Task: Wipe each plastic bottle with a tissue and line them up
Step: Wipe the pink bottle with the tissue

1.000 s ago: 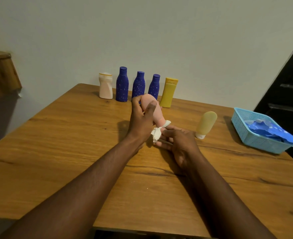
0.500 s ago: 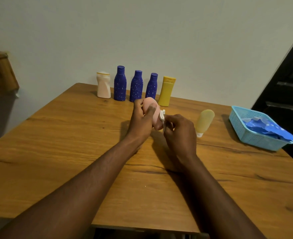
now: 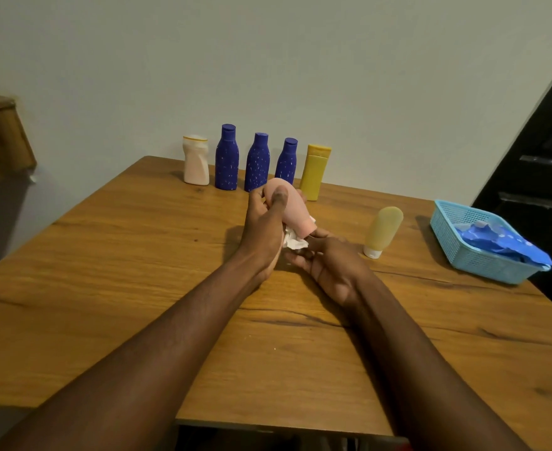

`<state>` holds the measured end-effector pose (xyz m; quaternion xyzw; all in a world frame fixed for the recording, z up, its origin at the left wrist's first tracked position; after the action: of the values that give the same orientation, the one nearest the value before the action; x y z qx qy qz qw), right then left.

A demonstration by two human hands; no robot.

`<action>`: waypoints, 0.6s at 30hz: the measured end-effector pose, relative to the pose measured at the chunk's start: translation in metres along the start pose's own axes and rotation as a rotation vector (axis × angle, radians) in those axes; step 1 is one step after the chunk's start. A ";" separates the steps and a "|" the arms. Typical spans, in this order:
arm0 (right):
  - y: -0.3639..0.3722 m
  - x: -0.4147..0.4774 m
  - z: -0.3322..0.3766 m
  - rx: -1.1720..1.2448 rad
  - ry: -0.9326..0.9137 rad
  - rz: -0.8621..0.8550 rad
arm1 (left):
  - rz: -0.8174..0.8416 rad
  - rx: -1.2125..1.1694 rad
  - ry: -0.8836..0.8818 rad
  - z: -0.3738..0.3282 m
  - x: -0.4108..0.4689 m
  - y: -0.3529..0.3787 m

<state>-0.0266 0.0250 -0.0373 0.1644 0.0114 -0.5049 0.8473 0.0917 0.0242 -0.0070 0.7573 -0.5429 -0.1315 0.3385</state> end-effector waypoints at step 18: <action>0.007 -0.018 0.004 0.444 0.090 0.001 | 0.166 0.466 0.329 -0.024 -0.023 0.036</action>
<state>-0.0305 0.0420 -0.0281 0.3692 -0.0621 -0.4869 0.7892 0.0704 0.0474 0.0307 0.7788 -0.5563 0.1492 0.2484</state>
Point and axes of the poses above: each hand's wrist, its own x-axis towards the middle knuckle, its own y-axis out of the palm, z = x × y, the point moved 10 cm from there along x, towards the middle knuckle, and after that the axes turned 14 degrees about -x, right-handed, at the moved point
